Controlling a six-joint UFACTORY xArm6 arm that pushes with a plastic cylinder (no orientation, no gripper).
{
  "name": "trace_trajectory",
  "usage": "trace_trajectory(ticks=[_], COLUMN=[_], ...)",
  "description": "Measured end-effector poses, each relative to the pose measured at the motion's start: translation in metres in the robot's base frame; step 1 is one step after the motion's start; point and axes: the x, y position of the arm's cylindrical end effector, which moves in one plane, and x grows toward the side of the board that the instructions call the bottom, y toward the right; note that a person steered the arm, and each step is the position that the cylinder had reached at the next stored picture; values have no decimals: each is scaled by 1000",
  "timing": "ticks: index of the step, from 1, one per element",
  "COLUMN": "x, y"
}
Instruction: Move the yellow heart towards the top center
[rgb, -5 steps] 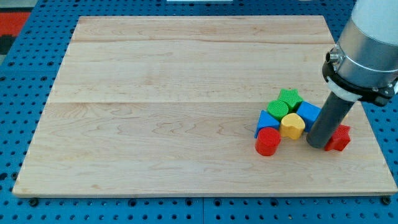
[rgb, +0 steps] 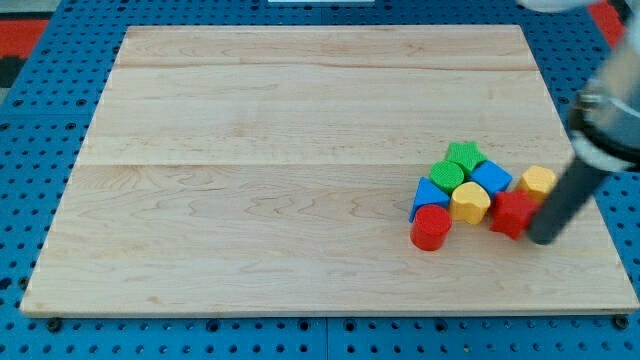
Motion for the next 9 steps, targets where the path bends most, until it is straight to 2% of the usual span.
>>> trace_trajectory(ticks=[1,4,5,7,8,9], x=[-11,-29,-74,-180,-200,-185], y=[-72,-66,-93,-253,-262,-272])
